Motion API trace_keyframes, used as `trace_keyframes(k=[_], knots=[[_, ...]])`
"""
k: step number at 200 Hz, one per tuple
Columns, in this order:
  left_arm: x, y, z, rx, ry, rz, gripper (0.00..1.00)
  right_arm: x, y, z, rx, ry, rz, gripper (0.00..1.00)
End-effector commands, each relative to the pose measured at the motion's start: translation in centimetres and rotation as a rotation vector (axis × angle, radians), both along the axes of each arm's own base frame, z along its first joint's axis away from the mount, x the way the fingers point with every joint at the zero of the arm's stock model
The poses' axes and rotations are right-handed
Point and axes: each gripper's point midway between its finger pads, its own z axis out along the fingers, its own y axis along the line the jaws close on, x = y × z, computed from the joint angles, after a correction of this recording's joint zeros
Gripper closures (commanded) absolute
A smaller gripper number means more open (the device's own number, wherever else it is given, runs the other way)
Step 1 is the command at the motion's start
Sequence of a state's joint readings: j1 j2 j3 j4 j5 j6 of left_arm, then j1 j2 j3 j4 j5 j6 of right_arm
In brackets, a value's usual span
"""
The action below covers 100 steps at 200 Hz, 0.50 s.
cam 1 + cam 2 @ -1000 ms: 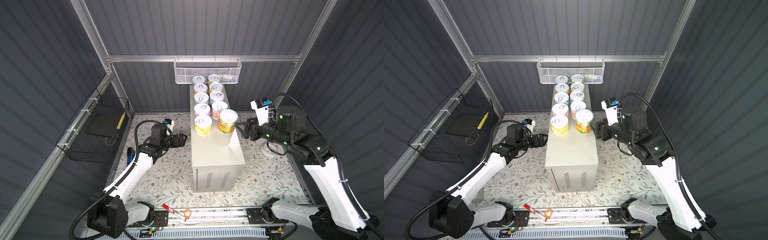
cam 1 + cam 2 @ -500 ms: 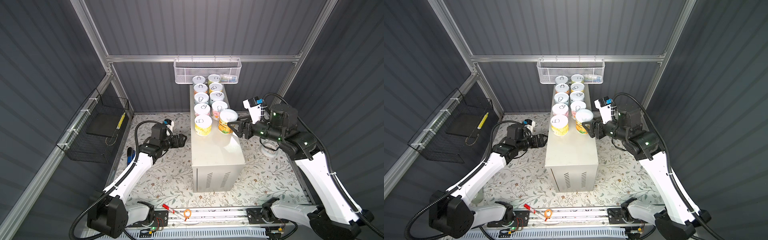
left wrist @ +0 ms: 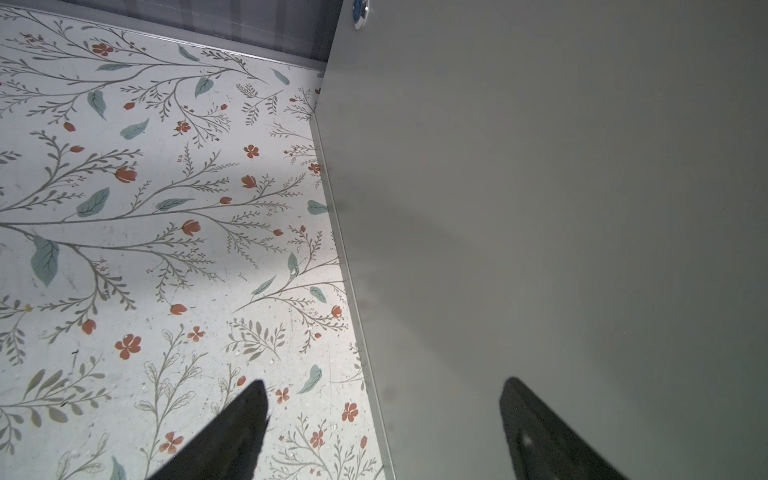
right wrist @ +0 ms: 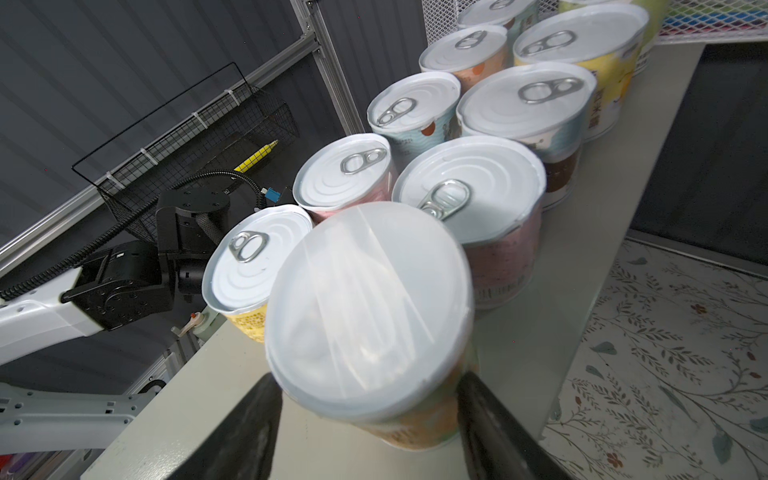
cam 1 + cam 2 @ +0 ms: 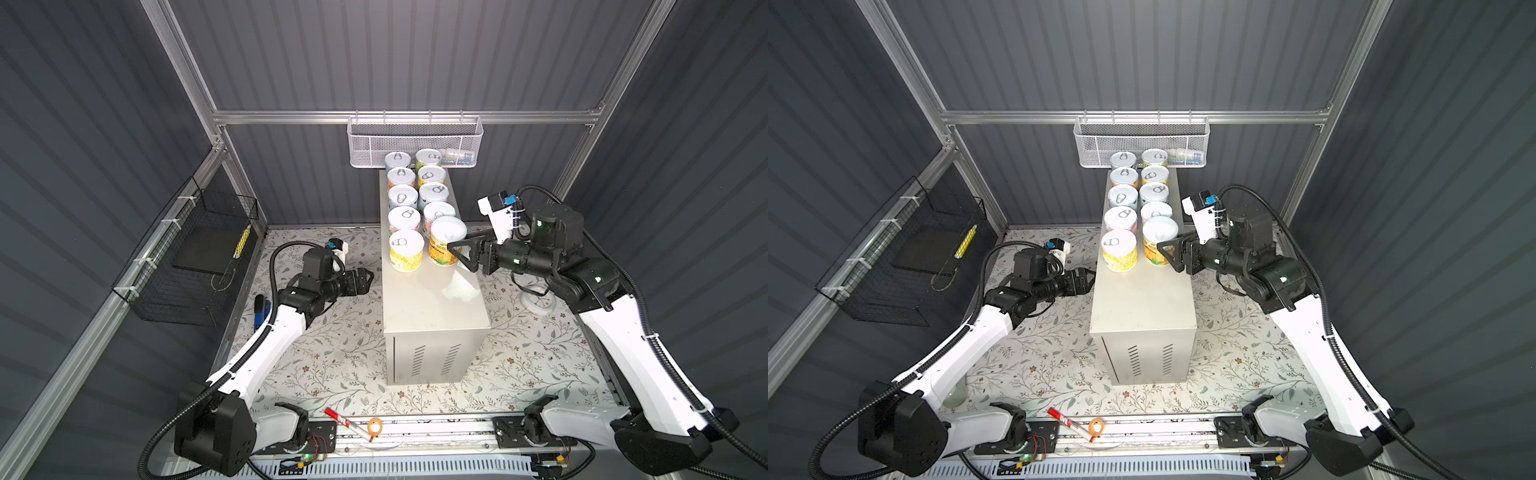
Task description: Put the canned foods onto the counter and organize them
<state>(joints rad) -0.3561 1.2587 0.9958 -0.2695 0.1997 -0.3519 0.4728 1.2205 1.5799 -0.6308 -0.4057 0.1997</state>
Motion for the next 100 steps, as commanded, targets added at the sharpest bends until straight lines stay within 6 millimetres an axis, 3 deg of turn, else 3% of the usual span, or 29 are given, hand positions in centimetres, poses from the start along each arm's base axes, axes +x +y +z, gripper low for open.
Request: trace_keyframes(k=[1,47,100], knots=[[-0.1,0.1,-0.6,-0.002,0.027,0.007,0.11,0.1,0.4,-0.2,0.011,0.006,0.019,0.32],[-0.1,0.2,-1.2,0.005,0.035,0.013,0.11,0.4,0.9,-0.4,0.012,0.019,0.035,0.31],[0.4,0.5,-1.4,0.033,0.034,0.028,0.11,0.2,-0.5,-0.2,-0.022,-0.011,-0.027,0.27]])
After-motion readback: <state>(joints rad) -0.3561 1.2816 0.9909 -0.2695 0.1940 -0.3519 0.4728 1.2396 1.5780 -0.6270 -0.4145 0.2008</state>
